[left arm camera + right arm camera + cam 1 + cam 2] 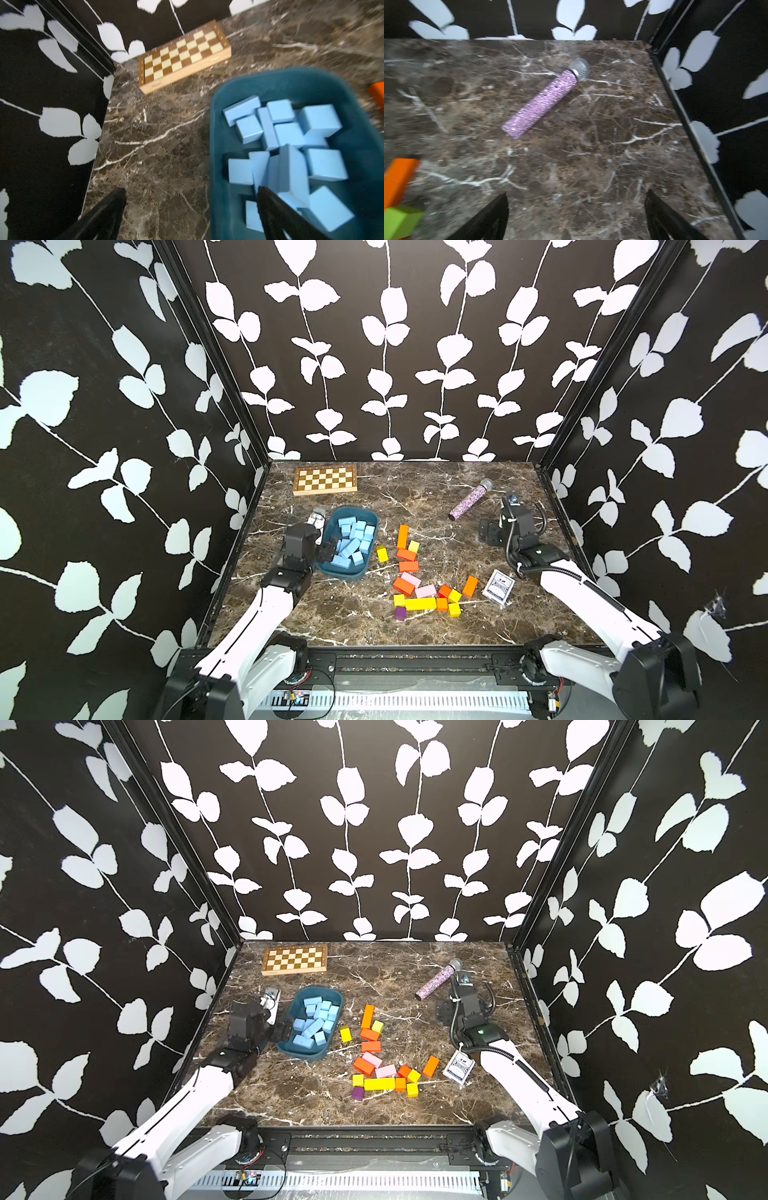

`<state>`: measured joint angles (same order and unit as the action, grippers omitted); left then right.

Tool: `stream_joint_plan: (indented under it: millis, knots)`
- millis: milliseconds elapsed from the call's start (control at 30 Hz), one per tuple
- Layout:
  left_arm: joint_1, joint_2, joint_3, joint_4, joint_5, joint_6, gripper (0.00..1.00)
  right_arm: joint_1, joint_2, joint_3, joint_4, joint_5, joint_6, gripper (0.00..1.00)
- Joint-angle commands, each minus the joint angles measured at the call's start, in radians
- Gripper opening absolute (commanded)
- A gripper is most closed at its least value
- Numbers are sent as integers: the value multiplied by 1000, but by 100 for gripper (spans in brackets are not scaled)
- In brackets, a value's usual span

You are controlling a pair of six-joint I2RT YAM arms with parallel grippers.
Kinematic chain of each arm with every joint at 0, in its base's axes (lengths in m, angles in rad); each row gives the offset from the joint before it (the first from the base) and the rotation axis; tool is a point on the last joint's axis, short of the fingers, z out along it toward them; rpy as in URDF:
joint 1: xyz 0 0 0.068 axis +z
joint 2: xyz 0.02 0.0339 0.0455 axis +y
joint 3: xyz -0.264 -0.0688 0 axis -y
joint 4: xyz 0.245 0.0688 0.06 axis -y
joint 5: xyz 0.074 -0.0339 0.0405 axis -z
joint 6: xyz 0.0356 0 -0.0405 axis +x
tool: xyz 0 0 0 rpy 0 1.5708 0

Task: Pick out the blue building blocks
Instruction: Place the building block in the storage box, then reset both arms

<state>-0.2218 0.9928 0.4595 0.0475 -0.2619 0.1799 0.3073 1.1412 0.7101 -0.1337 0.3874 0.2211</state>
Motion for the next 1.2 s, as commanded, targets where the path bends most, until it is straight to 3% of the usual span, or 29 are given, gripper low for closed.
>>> stream_joint_plan:
  millis: [0, 333, 467, 567, 733, 867, 967, 1167]
  knots:
    - [33, 66, -71, 296, -1, 2, 99, -51, 32, -31, 168, 100, -98, 99]
    - [114, 359, -118, 754, 113, -17, 99, -123, 184, -169, 540, 18, -190, 99]
    - [142, 456, -62, 758, 136, -57, 99, -128, 262, -183, 627, -8, -249, 99]
    - [150, 562, -72, 874, 136, -61, 99, -135, 271, -225, 713, -9, -266, 99]
    - [165, 559, -40, 803, 169, -71, 99, -203, 273, -333, 931, -63, -236, 99]
    - [165, 561, -42, 808, 167, -70, 99, -238, 399, -385, 1158, -94, -218, 99]
    - [165, 562, -42, 817, 167, -70, 99, -248, 376, -339, 1027, -154, -219, 99]
    - [166, 558, -45, 815, 168, -70, 99, -284, 387, -320, 1005, -239, -211, 99]
